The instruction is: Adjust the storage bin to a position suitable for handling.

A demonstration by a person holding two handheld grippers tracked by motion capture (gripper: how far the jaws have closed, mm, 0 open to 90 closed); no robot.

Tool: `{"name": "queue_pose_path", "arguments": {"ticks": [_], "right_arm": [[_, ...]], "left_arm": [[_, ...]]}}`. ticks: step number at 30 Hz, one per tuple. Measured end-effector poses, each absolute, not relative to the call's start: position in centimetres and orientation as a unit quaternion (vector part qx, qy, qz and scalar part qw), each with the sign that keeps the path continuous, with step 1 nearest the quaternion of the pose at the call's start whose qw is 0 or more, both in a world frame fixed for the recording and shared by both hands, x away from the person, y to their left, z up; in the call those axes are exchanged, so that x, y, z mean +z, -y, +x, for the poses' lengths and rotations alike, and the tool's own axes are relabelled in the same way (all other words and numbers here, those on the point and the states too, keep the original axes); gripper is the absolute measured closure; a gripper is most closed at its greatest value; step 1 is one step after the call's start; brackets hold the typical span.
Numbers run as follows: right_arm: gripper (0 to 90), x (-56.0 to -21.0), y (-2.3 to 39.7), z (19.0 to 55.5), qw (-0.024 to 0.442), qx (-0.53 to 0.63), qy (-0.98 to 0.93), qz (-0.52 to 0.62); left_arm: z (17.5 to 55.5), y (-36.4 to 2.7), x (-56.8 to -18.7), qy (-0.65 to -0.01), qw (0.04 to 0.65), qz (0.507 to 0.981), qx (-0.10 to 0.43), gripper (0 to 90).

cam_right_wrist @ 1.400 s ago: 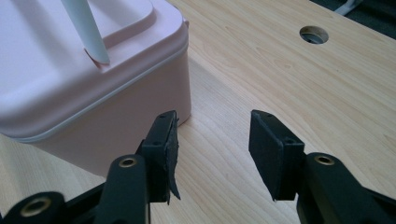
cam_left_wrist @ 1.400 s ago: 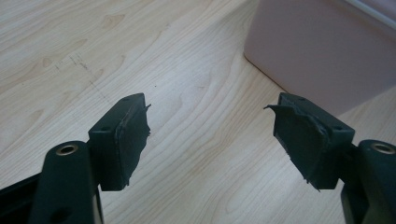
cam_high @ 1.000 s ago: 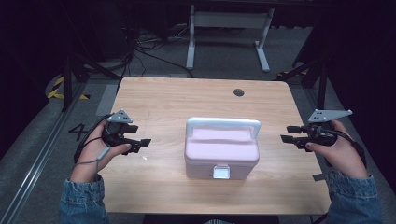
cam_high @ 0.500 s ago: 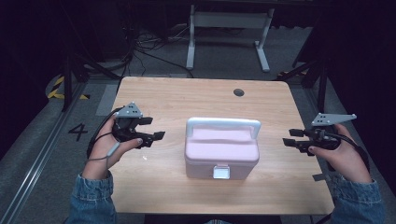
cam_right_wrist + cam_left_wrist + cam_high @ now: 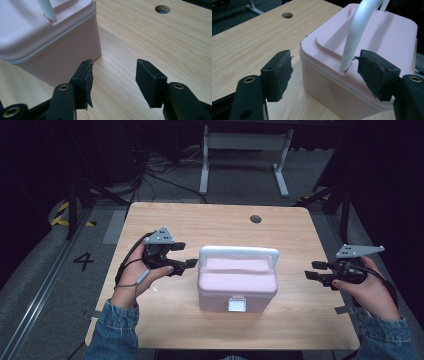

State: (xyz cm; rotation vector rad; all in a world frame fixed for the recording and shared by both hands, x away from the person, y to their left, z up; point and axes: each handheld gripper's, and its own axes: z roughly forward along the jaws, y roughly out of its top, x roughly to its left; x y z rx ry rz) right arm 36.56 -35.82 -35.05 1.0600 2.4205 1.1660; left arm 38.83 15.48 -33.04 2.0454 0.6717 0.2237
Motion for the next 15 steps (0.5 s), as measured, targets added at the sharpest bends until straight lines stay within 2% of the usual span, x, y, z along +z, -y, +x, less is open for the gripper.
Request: {"name": "queue_pose_path", "arguments": {"ticks": [15], "right_arm": [[48.2, -35.6, 35.9, 36.5, 0.121, 0.399, -0.83, 0.371]], "left_arm": [[39.5, -12.3, -33.6, -0.254, 0.488, 0.831, 0.082, 29.0]]}}
